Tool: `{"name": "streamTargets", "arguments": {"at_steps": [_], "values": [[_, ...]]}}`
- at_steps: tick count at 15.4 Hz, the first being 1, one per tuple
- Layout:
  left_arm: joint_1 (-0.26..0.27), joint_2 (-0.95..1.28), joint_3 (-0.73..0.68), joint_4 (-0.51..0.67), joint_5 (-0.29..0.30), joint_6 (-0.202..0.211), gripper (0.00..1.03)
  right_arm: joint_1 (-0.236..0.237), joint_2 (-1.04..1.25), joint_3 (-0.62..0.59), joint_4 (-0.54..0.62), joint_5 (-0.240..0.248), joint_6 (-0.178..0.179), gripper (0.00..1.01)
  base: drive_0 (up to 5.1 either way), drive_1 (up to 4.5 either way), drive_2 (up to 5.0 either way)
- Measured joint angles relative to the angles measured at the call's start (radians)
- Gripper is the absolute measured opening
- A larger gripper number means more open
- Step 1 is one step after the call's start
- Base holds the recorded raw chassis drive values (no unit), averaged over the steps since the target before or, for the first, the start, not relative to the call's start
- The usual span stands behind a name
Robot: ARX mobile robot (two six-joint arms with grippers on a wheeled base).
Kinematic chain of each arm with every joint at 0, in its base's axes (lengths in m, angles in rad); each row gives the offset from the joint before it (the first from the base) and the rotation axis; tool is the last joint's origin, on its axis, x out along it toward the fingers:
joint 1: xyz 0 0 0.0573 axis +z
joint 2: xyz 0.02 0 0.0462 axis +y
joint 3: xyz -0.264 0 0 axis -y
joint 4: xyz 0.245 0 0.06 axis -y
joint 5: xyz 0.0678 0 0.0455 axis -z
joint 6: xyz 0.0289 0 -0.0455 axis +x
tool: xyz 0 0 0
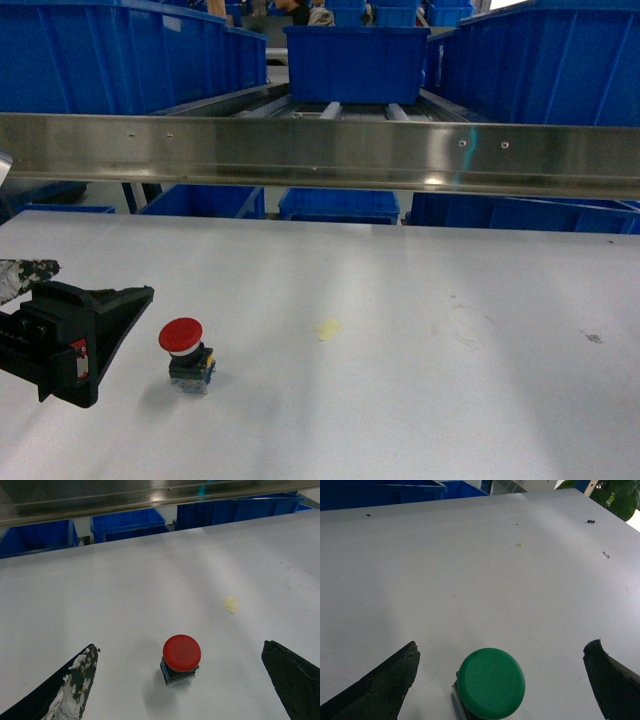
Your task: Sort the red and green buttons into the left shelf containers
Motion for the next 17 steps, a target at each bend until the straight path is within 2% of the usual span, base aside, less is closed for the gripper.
{"name": "streamTargets", "arguments": {"at_steps": [4,5,7,10,13,17], "values": [[0.0,0.0,0.0,0.0,0.0,0.0,0.98,-0.021,0.05,0.033,-0.024,-0.024,0.002,0.98,0.0,0.0,0.0],[0.0,0.0,0.0,0.0,0.0,0.0,0.98,-0.021,0.058,0.034,-0.013,-0.051,0.005,0.98,0.0,0.0,0.0],[0.0,0.0,0.0,0.0,0.0,0.0,0.98,-0.027,0.069,0.042,0.004,-0.072,0.009,0.98,0.0,0.0,0.0],[0.0,0.0,0.0,0.0,0.0,0.0,0.98,-0.042,0.116,0.069,-0.011,-0.078,0.011,0.98,0.0,0.0,0.0],[0.0,0.0,0.0,0.001,0.0,0.0,0.98,-0.099,0.141,0.106,-0.018,-0.091,0.02,0.98,0.0,0.0,0.0],[0.0,0.0,0.0,0.0,0.0,0.0,0.98,-0.105,0.158,0.119,-0.046,-0.109,0.025,0.98,0.0,0.0,0.0]]}}
